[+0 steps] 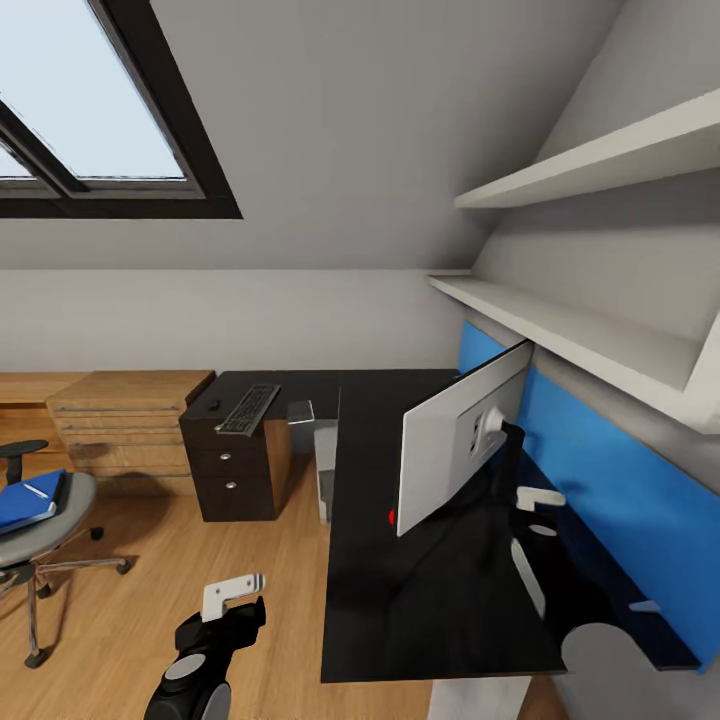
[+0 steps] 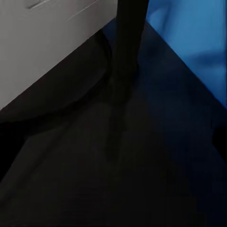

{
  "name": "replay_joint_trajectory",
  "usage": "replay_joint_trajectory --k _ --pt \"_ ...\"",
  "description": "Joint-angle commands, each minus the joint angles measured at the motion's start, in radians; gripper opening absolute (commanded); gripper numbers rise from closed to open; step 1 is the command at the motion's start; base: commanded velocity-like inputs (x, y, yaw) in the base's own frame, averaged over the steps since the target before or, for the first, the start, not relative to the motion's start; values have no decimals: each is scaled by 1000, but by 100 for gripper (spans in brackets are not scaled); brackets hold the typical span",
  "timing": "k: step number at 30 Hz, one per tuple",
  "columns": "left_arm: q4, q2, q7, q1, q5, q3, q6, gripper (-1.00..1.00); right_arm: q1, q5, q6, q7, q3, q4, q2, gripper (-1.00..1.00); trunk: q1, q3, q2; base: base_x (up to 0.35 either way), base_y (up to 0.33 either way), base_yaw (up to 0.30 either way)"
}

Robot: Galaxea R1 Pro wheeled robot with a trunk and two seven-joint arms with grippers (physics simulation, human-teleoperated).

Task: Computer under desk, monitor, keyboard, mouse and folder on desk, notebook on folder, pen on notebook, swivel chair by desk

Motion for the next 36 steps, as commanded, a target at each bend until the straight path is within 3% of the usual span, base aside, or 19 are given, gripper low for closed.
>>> replay_joint_trajectory --k 1,4,5,8,9,11,21,29,36 --pt "-1 0 9 -1 11 -1 2 100 26 0 29 -4 0 -54 8 100 0 -2 -1 -7 2 0" --pt "-1 0 9 -1 11 -1 2 100 96 -7 76 -13 0 -194 38 100 0 -2 -1 -4 1 0" --pt "-1 0 9 -1 11 -1 2 100 138 -10 95 -19 0 -270 60 100 0 -2 -1 -2 1 0" --pt "-1 0 9 -1 11 0 2 100 197 -11 112 -26 2 -362 88 100 0 -2 -1 -1 0 0" --pt "-1 0 9 -1 11 -1 2 100 248 -13 121 -30 7 -434 108 100 0 -2 -1 -18 29 0" --pt "-1 0 9 -1 11 -1 2 100 293 -13 126 -32 31 -499 123 100 0 -2 -1 -61 127 0" --pt "-1 0 9 -1 11 -2 3 100 346 -12 110 -34 126 -560 132 100 0 -2 -1 -110 267 0" --pt "-1 0 9 -1 11 -3 3 100 366 -7 48 -49 157 -577 131 100 0 -2 -1 -31 312 0" --pt "-1 0 9 -1 11 -5 -3 100 370 39 -91 -179 189 -557 133 100 0 -2 -1 232 218 0"
